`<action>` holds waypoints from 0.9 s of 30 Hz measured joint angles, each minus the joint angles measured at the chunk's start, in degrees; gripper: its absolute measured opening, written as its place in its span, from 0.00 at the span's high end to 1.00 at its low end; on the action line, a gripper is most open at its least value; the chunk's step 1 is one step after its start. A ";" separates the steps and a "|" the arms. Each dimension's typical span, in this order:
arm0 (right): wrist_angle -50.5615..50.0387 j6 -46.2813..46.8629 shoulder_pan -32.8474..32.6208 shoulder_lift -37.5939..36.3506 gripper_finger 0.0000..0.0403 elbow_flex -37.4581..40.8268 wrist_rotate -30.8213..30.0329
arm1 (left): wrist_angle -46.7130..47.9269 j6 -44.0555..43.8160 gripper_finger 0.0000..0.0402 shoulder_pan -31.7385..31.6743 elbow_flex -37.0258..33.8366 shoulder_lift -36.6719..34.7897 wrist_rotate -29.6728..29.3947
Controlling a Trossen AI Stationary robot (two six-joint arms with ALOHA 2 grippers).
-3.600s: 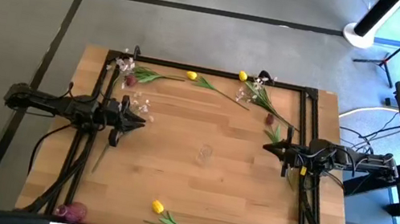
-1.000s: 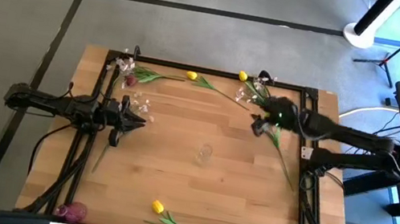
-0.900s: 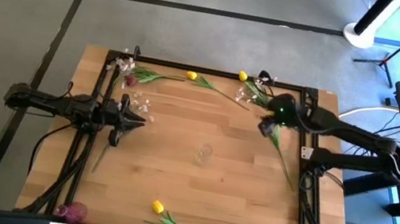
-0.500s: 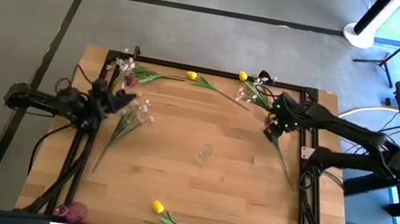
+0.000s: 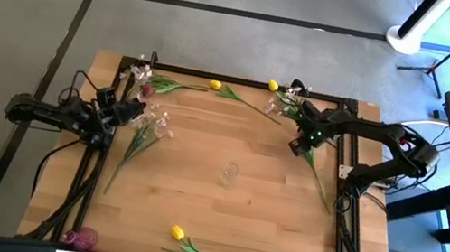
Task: Sort flowers into vase by color
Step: Put the top right red tulip into the top transparent vase
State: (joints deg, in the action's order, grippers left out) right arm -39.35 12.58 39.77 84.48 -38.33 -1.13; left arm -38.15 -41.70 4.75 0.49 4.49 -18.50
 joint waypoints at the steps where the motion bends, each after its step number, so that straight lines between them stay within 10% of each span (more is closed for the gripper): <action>1: 0.08 0.55 0.00 0.19 0.71 0.00 0.23 | 0.00 -0.06 0.83 0.00 0.00 0.00 -0.25; 9: 1.42 1.08 -0.04 0.27 0.97 0.11 -0.52 | 8.58 3.85 0.83 -1.91 9.25 9.10 -1.48; 20: 2.80 -6.65 -3.91 -7.49 0.98 -11.39 0.40 | 22.47 7.79 0.83 -5.22 24.94 33.20 -1.59; 27: 21.00 -8.00 -14.66 -14.14 0.99 -19.86 2.91 | 22.20 9.10 0.82 -8.46 33.65 42.99 -0.19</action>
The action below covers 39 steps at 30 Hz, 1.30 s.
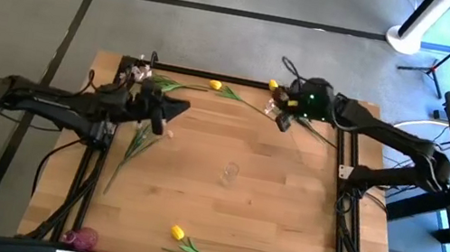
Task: Sort flowers into vase by color
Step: Put the top right red tulip into the top transparent vase
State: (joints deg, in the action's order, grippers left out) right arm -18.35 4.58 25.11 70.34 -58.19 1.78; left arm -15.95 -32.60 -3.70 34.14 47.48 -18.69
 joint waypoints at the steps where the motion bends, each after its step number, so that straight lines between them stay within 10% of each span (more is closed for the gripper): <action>1: 3.49 -0.24 -1.78 -0.24 0.98 -0.56 0.23 | -0.02 1.29 0.82 -0.54 1.68 1.16 0.16; 14: 39.35 -5.44 -15.77 -0.43 0.99 -1.38 -0.13 | 3.25 12.07 0.64 -1.24 16.11 12.84 6.45; 39: 33.59 -14.12 -19.86 0.08 0.99 -1.40 -5.86 | -15.94 28.23 0.67 0.17 17.76 30.74 5.50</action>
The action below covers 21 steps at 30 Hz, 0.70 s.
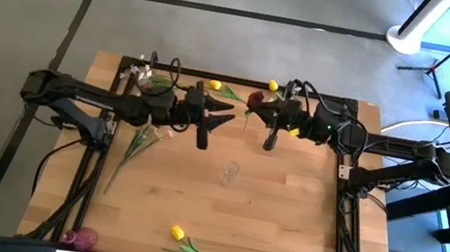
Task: Sort flowers into vase by color
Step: Put the top right red tulip into the top transparent vase
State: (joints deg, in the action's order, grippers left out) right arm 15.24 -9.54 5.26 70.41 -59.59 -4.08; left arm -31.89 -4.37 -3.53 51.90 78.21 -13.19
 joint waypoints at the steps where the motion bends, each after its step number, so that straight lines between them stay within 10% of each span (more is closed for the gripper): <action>1: -0.04 0.00 0.00 0.04 0.99 0.00 -0.34 | -1.47 0.90 0.67 -0.02 0.00 1.18 -0.67; 21: -0.94 0.22 -0.04 0.35 0.99 -0.02 -4.39 | -5.89 7.92 0.67 -1.24 10.45 13.32 -9.62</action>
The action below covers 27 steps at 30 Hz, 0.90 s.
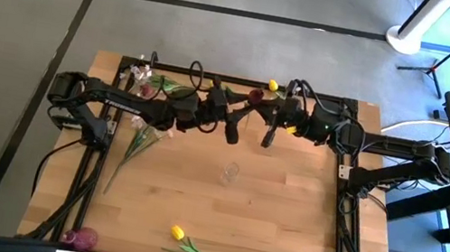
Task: Sort flowers into vase by color
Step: Put the top right red tulip into the top transparent vase
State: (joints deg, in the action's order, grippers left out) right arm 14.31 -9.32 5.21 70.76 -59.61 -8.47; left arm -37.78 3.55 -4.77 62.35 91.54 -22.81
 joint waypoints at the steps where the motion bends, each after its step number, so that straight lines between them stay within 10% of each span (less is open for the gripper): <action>1: 0.02 0.00 0.02 0.00 0.99 0.00 -0.08 | 0.03 0.00 0.67 -0.12 0.00 0.00 0.01; 12: 0.27 -0.07 0.04 0.00 0.95 0.00 -0.06 | 2.92 -0.43 0.97 0.79 0.83 0.01 -1.53; 27: 5.04 -3.56 0.00 -7.00 0.39 -0.07 8.41 | 6.54 -0.72 0.99 5.43 0.90 -7.90 -8.41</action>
State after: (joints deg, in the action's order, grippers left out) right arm 19.35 -12.88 5.21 63.76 -59.68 -0.06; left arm -31.23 2.83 0.66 63.24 83.64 -31.22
